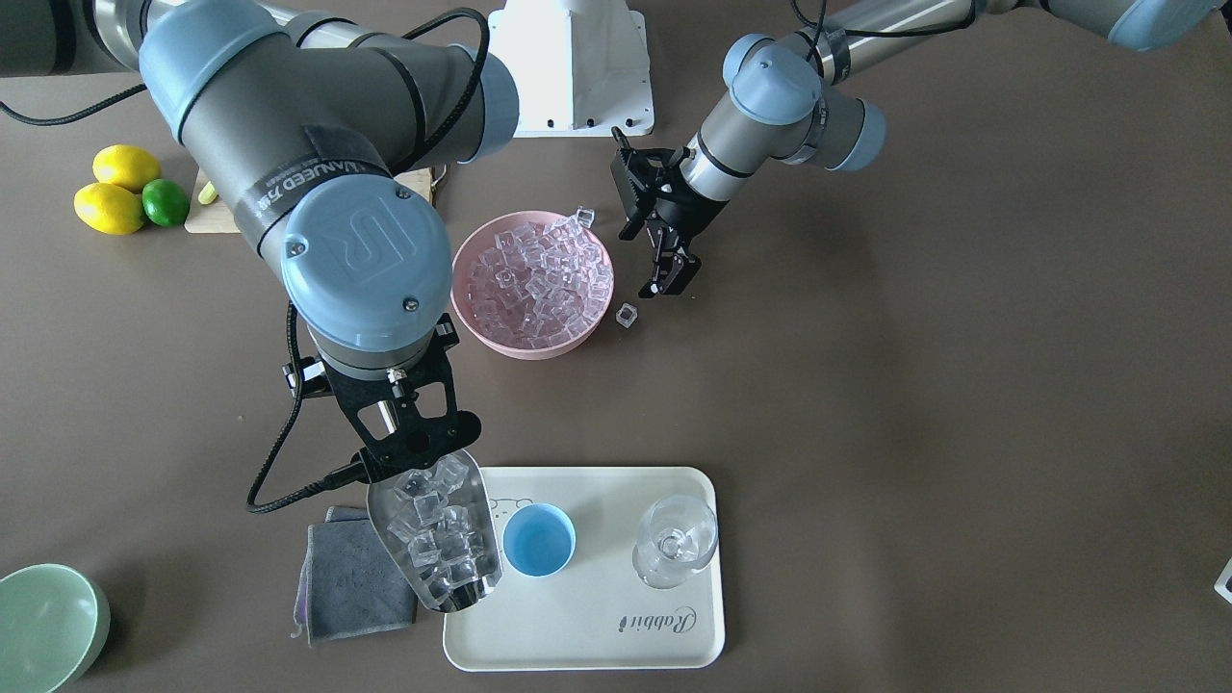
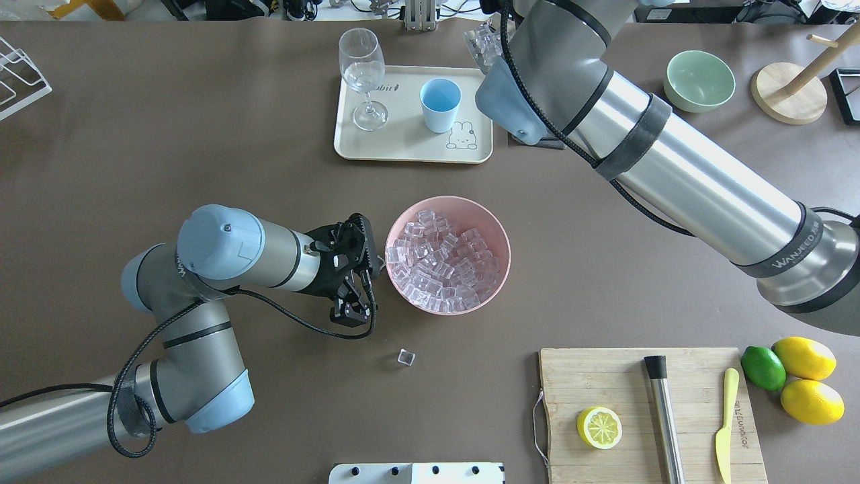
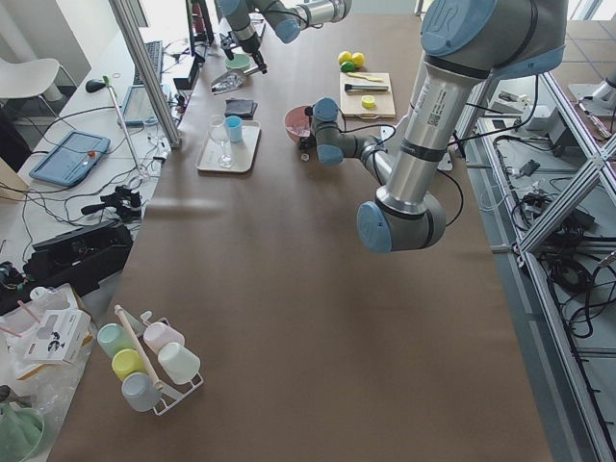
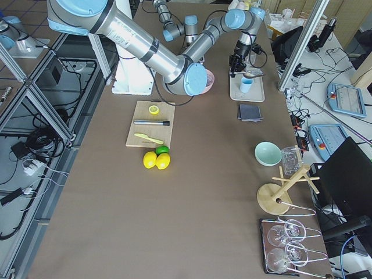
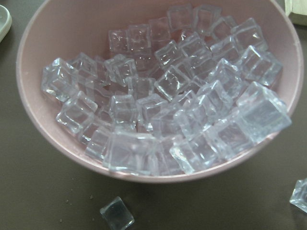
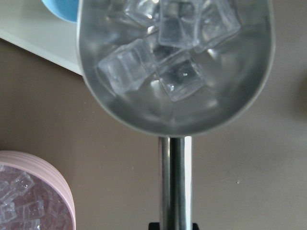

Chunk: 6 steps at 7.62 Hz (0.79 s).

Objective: Put ice in cup with scoop
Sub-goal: 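Carry the loaded scoop to the small blue cup with the right gripper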

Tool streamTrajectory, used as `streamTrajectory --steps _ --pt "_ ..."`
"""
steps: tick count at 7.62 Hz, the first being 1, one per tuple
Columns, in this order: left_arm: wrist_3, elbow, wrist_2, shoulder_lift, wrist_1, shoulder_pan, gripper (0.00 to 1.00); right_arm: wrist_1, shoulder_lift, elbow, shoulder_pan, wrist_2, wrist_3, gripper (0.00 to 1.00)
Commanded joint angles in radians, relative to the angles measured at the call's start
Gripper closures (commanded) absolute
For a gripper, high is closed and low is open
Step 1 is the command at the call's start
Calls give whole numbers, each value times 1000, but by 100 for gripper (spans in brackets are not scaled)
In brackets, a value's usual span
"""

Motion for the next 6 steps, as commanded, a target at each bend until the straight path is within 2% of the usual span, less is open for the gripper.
streamTrajectory --steps 1,3,4,6 --pt "-1 0 0 0 0 0 1 -54 71 -114 3 18 -11 100" --pt "-1 0 0 0 1 0 1 -124 104 -140 -17 20 -33 100" --pt "-1 0 0 0 1 0 1 -134 145 -206 -32 21 -40 100" --pt "-1 0 0 0 0 0 1 -149 194 -280 -63 21 -53 100"
